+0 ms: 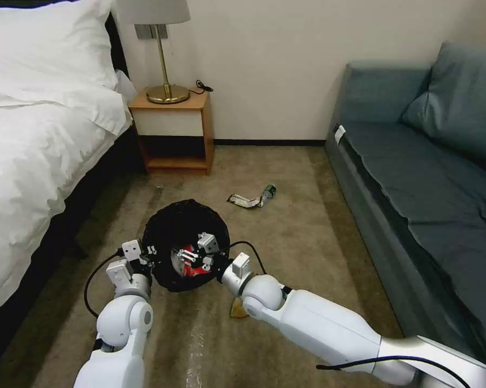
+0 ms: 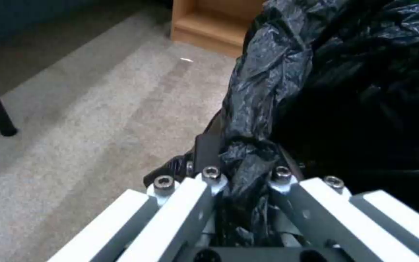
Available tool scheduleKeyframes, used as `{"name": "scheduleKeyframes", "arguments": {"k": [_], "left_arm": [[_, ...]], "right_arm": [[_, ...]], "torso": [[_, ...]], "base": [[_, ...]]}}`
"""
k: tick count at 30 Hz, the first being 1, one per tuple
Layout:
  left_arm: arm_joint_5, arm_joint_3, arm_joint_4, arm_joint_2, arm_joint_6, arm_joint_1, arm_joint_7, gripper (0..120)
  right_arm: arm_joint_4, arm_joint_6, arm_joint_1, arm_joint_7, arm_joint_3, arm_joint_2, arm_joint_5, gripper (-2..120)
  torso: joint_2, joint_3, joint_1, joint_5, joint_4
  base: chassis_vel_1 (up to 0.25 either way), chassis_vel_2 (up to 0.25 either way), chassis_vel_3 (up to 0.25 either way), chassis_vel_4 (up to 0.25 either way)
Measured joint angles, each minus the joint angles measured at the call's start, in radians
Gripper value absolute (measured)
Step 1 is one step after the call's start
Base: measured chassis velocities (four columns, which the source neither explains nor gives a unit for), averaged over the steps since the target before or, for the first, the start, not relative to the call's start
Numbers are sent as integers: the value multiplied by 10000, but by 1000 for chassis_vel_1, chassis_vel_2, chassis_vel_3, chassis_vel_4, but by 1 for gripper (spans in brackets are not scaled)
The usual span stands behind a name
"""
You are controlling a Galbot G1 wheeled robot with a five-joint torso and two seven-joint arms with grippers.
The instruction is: Pick up the trash bin, then pick up the garbage on the floor and place it into the trash bin.
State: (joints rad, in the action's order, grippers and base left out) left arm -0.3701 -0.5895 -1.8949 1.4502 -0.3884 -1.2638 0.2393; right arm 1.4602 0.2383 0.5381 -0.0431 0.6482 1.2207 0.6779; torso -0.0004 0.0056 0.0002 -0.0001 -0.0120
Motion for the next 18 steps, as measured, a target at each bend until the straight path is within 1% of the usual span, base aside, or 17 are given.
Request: {"name": "scheduleKeyframes", "arguments": {"k": [1,2,4,5,6,8,10,11,13,14,16,17,18], "left_arm": [[-3,-33,39,-9,0,1,-1,3],[-3,-33,39,-9,0,1,-1,3],[-5,-88,91,-9,1,1,-6,3],[-5,-88,91,-9,1,1,-6,3],[-3,-145,124,-9,19,1,-9,3],[-10,-192,147,-9,33,1,-14,3],[-70,-390,192,-4,59,23,-17,3],[-70,-390,192,-4,59,23,-17,3],[-224,-622,198,-64,78,41,-34,3],[-224,-622,198,-64,78,41,-34,3],[-387,-814,198,-186,76,57,-52,3],[-387,-814,198,-186,76,57,-52,3],[-454,-886,198,-244,65,65,-58,3]], "right_arm": [[55,-25,-29,-73,-95,13,3,83],[55,-25,-29,-73,-95,13,3,83],[152,-169,-135,-443,-421,114,92,94],[152,-169,-135,-443,-421,114,92,94],[246,-361,-261,-772,-658,133,266,99],[305,-481,-350,-968,-796,124,397,99],[398,-686,-610,-1332,-1053,11,664,100],[398,-686,-610,-1332,-1053,11,664,100],[416,-884,-841,-1747,-1127,-266,946,100],[416,-884,-841,-1747,-1127,-266,946,100],[460,-1280,-927,-2337,-1075,-548,1536,100],[460,-1280,-927,-2337,-1075,-548,1536,100],[476,-1558,-927,-2628,-1029,-662,1967,100]], "torso": [[0,0,0,0,0],[0,0,0,0,0],[0,0,0,0,0],[0,0,0,0,0],[0,0,0,0,0],[0,0,0,0,0],[0,0,0,-1,1],[0,0,0,-1,1],[0,0,0,0,1],[0,0,0,0,1],[0,0,0,0,0],[0,0,0,0,0],[0,0,0,1,0]], "base": [[0,0,0,0],[0,0,0,0],[0,0,0,0],[0,0,0,0],[0,0,0,0],[0,0,0,0],[0,0,0,0],[0,0,0,0],[0,0,0,0],[0,0,0,0],[0,0,0,0],[0,0,0,0],[0,0,0,0]]}}
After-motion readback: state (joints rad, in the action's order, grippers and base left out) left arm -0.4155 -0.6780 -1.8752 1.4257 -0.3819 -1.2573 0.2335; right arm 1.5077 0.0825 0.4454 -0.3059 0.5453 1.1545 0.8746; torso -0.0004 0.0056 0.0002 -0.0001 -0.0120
